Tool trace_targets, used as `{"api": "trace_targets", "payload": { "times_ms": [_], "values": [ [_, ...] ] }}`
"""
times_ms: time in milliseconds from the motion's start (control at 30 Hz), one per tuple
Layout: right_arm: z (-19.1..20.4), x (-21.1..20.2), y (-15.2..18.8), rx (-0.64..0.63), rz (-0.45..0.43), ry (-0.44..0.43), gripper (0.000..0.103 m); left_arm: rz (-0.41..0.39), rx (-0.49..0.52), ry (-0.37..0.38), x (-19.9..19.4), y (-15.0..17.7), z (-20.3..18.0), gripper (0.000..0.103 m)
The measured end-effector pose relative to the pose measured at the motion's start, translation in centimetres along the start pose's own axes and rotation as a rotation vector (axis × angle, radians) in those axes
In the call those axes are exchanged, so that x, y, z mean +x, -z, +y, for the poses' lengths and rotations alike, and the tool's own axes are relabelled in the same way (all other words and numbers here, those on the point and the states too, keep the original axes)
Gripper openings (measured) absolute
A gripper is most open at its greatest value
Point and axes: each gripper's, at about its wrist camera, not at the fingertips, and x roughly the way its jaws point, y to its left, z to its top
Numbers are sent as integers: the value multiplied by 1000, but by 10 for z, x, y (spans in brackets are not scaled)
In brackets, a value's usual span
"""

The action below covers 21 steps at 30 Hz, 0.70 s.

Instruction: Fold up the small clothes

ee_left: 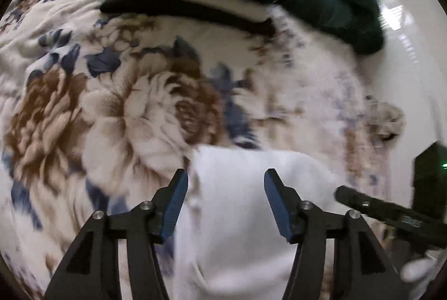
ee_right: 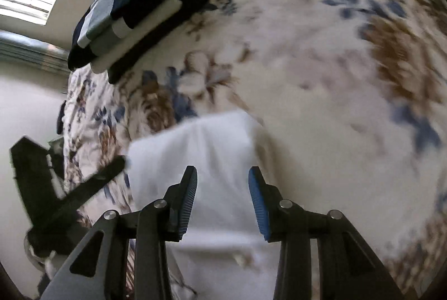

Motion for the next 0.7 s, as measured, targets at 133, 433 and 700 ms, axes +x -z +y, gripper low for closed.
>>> {"api": "trace_targets", "payload": {
  "times_ms": [133,433,700],
  "values": [
    [-4,52,-23,-35,45,147,40,76,-6,-26,42,-7,19,56],
    [-37,-10,0,92,9,52,41,2,-67,61,-36,27,25,55],
    [-85,-57,109,217,107,-1,41,99,-154,54,-76,140,30,68]
  ]
}}
